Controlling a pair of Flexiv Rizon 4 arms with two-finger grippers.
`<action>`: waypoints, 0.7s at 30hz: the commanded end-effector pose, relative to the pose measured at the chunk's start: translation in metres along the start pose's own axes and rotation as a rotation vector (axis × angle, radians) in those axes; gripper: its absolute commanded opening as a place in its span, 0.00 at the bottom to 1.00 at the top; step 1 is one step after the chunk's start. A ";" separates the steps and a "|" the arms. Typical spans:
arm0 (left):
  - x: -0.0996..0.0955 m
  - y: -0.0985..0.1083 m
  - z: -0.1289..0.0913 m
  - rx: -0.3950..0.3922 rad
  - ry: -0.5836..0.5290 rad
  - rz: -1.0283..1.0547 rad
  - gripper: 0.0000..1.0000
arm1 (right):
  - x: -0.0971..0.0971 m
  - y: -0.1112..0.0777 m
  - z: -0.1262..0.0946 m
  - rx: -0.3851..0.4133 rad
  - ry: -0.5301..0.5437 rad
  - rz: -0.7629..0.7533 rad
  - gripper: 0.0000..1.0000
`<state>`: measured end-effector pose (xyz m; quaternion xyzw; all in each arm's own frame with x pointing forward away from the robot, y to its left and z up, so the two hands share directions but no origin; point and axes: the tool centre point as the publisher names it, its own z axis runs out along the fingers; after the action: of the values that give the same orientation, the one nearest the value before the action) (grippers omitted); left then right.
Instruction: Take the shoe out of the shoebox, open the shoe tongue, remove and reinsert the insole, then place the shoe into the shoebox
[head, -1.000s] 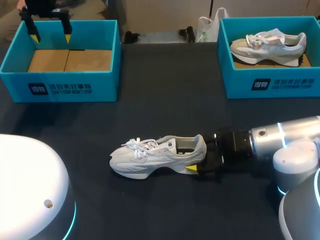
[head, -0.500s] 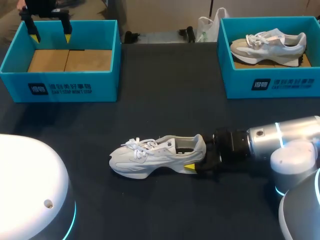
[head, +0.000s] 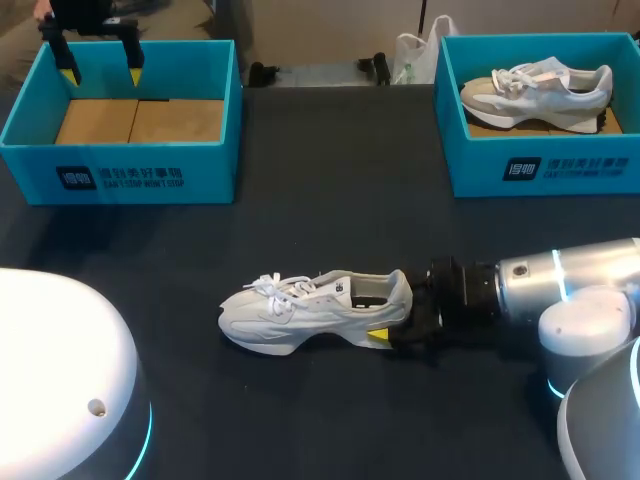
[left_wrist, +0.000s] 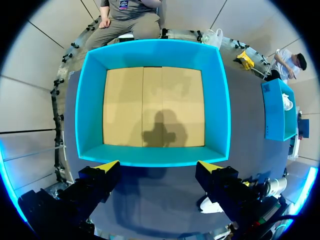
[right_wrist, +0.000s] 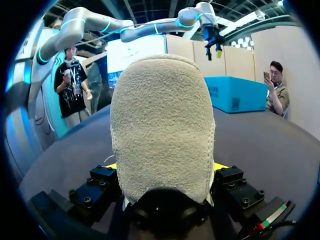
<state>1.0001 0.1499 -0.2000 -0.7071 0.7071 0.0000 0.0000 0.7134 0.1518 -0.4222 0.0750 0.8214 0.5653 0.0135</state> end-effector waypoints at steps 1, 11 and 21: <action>0.000 0.000 0.000 0.000 0.000 0.000 1.00 | 0.000 0.001 0.001 -0.002 0.008 0.000 0.00; 0.007 0.005 -0.008 0.021 0.028 0.009 1.00 | 0.000 0.001 0.001 -0.002 0.008 0.000 0.00; 0.069 0.063 -0.025 0.095 0.050 0.047 1.00 | 0.000 0.001 0.001 -0.002 0.008 0.000 0.00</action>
<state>0.9676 0.0946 -0.1756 -0.6869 0.7257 -0.0322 -0.0219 0.7133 0.1518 -0.4225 0.0723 0.8191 0.5690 0.0112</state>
